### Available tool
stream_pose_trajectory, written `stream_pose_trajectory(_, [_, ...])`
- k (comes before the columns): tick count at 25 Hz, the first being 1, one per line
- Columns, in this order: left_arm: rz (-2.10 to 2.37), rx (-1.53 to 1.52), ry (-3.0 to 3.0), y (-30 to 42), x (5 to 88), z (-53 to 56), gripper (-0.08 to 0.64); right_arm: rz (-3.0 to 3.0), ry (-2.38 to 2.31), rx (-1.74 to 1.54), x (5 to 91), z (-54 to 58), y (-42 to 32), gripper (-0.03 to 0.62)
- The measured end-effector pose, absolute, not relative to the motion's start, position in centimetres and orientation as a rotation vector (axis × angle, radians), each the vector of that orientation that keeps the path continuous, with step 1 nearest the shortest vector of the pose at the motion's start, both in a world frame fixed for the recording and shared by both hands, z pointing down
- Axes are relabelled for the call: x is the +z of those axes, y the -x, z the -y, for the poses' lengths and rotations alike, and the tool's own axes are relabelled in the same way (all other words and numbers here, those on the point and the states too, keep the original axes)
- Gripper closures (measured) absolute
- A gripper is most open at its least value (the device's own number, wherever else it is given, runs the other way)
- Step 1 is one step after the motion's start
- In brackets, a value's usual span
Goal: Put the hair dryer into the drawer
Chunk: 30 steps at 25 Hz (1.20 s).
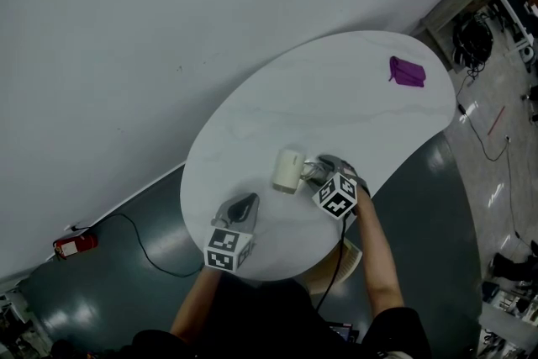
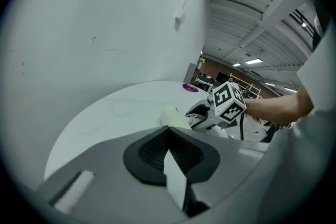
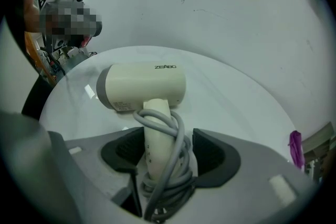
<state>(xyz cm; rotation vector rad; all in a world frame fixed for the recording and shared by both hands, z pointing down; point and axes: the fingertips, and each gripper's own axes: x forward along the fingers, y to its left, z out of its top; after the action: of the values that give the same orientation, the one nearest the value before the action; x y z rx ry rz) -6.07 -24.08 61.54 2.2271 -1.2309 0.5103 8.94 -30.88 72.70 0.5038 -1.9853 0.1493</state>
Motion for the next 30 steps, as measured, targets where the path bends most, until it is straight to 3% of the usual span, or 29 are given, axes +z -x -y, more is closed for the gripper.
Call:
stream_pose_trajectory(13, [1.199, 0.528, -2.222, 5.2, 61.9, 23.0, 0.555, 2.062, -0.420, 0.322, 73.0, 31.2, -9.0, 0.327])
stream_pose_trajectory(30, [1.235, 0.546, -2.229, 5.7, 61.2, 22.3, 0.555, 2.106, -0.662, 0.495, 72.6, 31.2, -9.2, 0.348])
